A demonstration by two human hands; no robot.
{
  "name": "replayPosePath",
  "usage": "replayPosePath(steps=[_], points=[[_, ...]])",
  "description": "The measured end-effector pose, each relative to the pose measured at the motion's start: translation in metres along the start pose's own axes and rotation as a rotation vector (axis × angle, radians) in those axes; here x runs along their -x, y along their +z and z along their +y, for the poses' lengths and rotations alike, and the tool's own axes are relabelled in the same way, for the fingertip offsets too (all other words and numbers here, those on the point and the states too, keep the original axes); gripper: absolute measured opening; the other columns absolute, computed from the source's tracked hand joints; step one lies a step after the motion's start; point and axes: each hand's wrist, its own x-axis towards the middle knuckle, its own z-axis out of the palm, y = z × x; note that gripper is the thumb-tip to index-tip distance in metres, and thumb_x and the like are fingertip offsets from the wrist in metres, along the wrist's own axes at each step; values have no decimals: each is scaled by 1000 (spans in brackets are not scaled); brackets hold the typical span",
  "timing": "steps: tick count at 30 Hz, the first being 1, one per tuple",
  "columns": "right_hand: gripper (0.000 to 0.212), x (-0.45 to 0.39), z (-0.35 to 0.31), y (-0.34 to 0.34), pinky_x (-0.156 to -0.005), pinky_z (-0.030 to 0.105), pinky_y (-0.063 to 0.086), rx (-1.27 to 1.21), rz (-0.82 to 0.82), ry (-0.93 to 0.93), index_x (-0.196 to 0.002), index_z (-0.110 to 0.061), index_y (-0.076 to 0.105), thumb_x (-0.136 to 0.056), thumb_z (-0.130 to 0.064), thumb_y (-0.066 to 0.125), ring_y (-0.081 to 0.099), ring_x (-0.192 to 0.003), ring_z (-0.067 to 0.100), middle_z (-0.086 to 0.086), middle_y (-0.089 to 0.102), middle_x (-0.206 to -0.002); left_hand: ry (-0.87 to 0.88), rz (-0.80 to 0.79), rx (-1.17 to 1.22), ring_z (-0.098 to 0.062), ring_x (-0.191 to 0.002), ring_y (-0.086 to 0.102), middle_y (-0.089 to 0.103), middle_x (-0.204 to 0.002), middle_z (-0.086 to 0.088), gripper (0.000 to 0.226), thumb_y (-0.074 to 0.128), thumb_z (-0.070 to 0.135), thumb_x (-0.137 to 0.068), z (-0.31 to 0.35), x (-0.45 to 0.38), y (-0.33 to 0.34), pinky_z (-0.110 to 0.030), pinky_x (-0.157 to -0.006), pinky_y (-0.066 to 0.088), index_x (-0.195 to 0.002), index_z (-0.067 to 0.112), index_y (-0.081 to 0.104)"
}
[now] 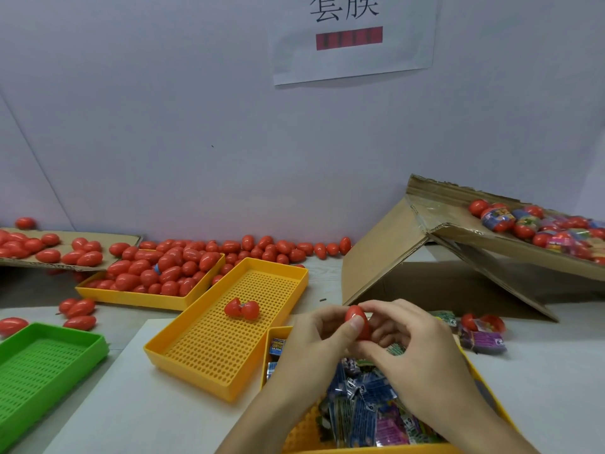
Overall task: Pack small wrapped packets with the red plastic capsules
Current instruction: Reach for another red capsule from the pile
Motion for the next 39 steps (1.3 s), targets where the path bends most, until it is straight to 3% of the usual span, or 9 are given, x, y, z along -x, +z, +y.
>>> replayPosePath(steps=[4, 7, 13, 17, 19, 22, 26, 35, 39], points=[[49, -1, -1, -2, -78, 19, 53, 25, 13, -87, -117, -38, 68, -73, -27, 86, 60, -92, 3, -25, 59, -99, -111, -52, 357, -32, -99, 71, 71, -109, -26, 25, 49, 7, -101, 5, 0, -1, -31, -80, 58, -112, -3, 69], [48, -1, -2, -3, -78, 16, 51, 29, 5, -133, -118, -37, 69, -74, -24, 85, 59, -93, 4, -24, 58, -100, -131, -65, 469, -35, -98, 70, 69, -111, -29, 27, 47, 6, -100, 5, -1, -1, -32, -80, 58, -113, -5, 67], [22, -6, 9, -10, -71, 8, 48, 111, 61, -133, -100, -30, 75, -89, -12, 72, 62, -89, -4, -22, 65, -85, -87, 140, 503, -32, -81, 72, 73, -98, -22, 38, 71, 16, -79, 3, -6, -4, -30, -67, 60, -108, -4, 60], [12, -6, 16, -13, -74, 11, 48, 259, -91, -65, -93, -35, 74, -89, -24, 73, 58, -90, -4, -22, 63, -83, -58, 221, 458, -26, -71, 70, 73, -88, -17, 42, 77, 18, -69, 1, -7, -7, -27, -58, 56, -101, 0, 57], [6, -5, 14, -13, -78, 16, 49, 338, -201, -47, -93, -38, 73, -88, -40, 71, 58, -89, -1, -24, 63, -87, -67, 212, 425, -25, -71, 70, 74, -88, -16, 45, 77, 20, -69, 1, -8, -6, -26, -58, 56, -103, 1, 56], [24, -3, 11, -10, -93, 25, 45, 453, -318, -33, -103, -39, 70, -87, -56, 64, 51, -100, -1, -25, 59, -97, -64, 193, 386, -27, -74, 71, 75, -91, -17, 48, 78, 24, -71, 1, -7, -6, -28, -62, 56, -107, 2, 56], [20, -3, 10, -9, -99, 26, 40, 524, -342, -70, -107, -39, 70, -96, -44, 54, 48, -106, 0, -22, 60, -104, -67, 162, 367, -30, -78, 72, 75, -96, -16, 30, 70, 16, -89, 2, -6, -5, -31, -67, 58, -110, 2, 54], [11, -6, 12, -8, -78, 18, 50, 398, -230, -13, -85, -36, 71, -91, -31, 64, 58, -85, -2, -23, 65, -82, -78, 149, 342, -29, -77, 71, 75, -96, -16, 27, 69, 14, -91, 1, -8, -5, -33, -69, 57, -112, 3, 56], [24, -4, 11, -8, -68, 14, 41, 266, -98, -21, -75, -38, 66, -85, -19, 74, 53, -92, -1, -18, 58, -79, -57, 168, 320, -27, -70, 67, 73, -92, -17, 27, 76, 19, -82, 1, -8, -5, -34, -68, 57, -103, 5, 67]])
